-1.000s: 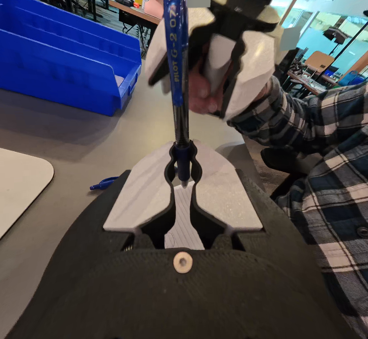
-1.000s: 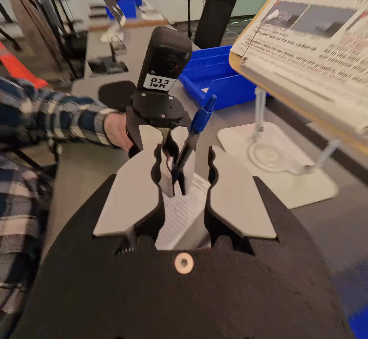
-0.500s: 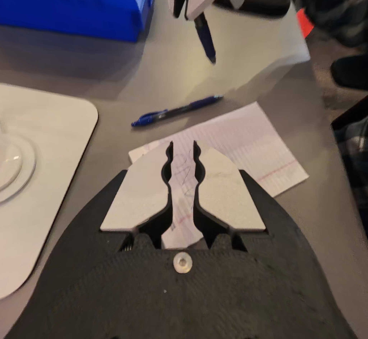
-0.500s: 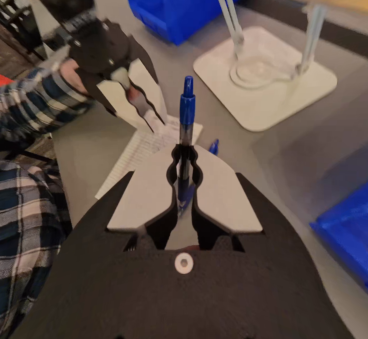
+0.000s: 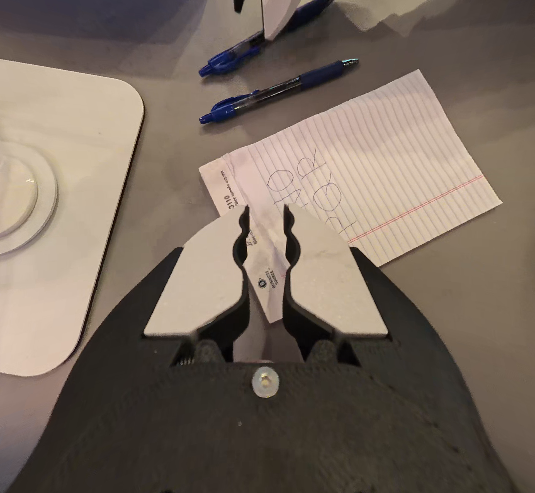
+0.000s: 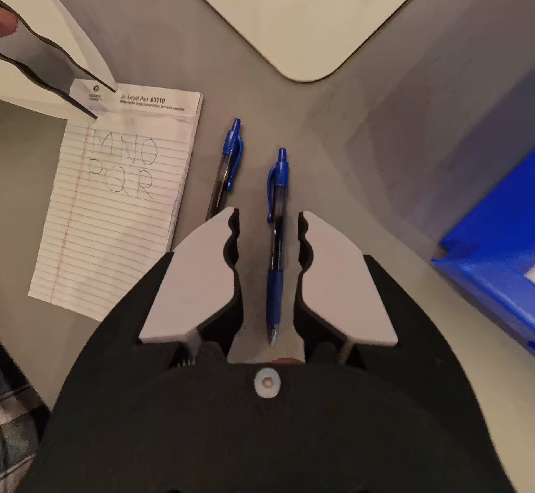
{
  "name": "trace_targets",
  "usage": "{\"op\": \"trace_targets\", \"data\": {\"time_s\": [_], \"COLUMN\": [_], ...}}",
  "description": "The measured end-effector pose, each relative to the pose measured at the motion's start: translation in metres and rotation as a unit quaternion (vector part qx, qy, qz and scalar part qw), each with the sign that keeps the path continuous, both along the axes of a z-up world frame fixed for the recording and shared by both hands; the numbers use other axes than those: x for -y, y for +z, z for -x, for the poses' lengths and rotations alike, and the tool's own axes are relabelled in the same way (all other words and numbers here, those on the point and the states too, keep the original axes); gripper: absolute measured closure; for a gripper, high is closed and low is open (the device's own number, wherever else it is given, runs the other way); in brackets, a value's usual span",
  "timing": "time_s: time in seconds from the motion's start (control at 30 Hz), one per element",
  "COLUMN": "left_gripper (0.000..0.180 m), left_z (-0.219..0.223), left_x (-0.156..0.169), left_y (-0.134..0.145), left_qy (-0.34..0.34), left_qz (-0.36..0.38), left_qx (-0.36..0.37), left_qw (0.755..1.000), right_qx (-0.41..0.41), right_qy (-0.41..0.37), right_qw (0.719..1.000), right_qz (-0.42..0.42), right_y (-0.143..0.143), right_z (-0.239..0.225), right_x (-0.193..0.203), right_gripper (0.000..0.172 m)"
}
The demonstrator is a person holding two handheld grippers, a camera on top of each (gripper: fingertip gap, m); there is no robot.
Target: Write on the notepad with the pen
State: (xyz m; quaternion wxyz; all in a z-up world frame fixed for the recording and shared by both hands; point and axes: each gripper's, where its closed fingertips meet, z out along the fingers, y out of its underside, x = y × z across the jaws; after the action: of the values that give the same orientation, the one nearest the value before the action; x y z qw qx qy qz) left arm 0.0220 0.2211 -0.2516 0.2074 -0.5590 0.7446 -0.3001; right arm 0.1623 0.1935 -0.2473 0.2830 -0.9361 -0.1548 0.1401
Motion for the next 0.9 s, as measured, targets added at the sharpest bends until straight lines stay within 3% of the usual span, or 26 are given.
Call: {"op": "trace_targets", "data": {"time_s": [0.03, 0.1, 0.17, 0.4, 0.5, 0.6, 0.7, 0.83, 0.9], "left_gripper": [0.159, 0.159, 0.159, 0.159, 0.159, 0.159, 0.161, 0.139, 0.128], "left_z": [0.000, -0.001, -0.001, -0.001, 0.000, 0.000, -0.002, -0.013, -0.022], "left_x": [-0.001, -0.003, -0.003, -0.001, -0.002, -0.001, 0.002, 0.014, 0.023], "left_y": [0.002, 0.005, 0.005, 0.007, 0.010, 0.010, 0.016, 0.034, 0.048], "left_qy": [0.002, 0.007, 0.006, 0.008, 0.008, 0.007, 0.003, 0.004, 0.006], "left_qz": [0.000, 0.002, 0.003, 0.000, 0.000, 0.001, 0.009, 0.058, 0.094], "left_qx": [0.003, 0.012, 0.013, 0.012, 0.016, 0.018, 0.031, 0.078, 0.114], "left_qw": [1.000, 1.000, 1.000, 1.000, 1.000, 1.000, 0.999, 0.995, 0.989], "right_qx": [0.011, 0.011, 0.019, 0.059, 0.062, 0.031, -0.092, -0.234, -0.266], "right_qy": [0.007, 0.036, 0.055, 0.058, 0.065, 0.082, 0.087, 0.107, 0.107], "right_qw": [1.000, 0.999, 0.998, 0.994, 0.993, 0.994, 0.992, 0.952, 0.932], "right_qz": [-0.021, -0.026, -0.010, 0.072, 0.078, 0.064, -0.013, -0.168, -0.222], "right_y": [0.010, 0.021, 0.019, -0.026, -0.027, -0.026, 0.000, 0.072, 0.099], "right_z": [0.002, 0.017, 0.031, 0.043, 0.043, 0.048, 0.062, 0.084, 0.090], "right_x": [0.000, 0.008, 0.013, 0.011, 0.010, 0.008, -0.002, -0.011, -0.014], "right_gripper": [0.135, 0.145, 0.143, 0.140, 0.160, 0.161, 0.162, 0.162, 0.162]}}
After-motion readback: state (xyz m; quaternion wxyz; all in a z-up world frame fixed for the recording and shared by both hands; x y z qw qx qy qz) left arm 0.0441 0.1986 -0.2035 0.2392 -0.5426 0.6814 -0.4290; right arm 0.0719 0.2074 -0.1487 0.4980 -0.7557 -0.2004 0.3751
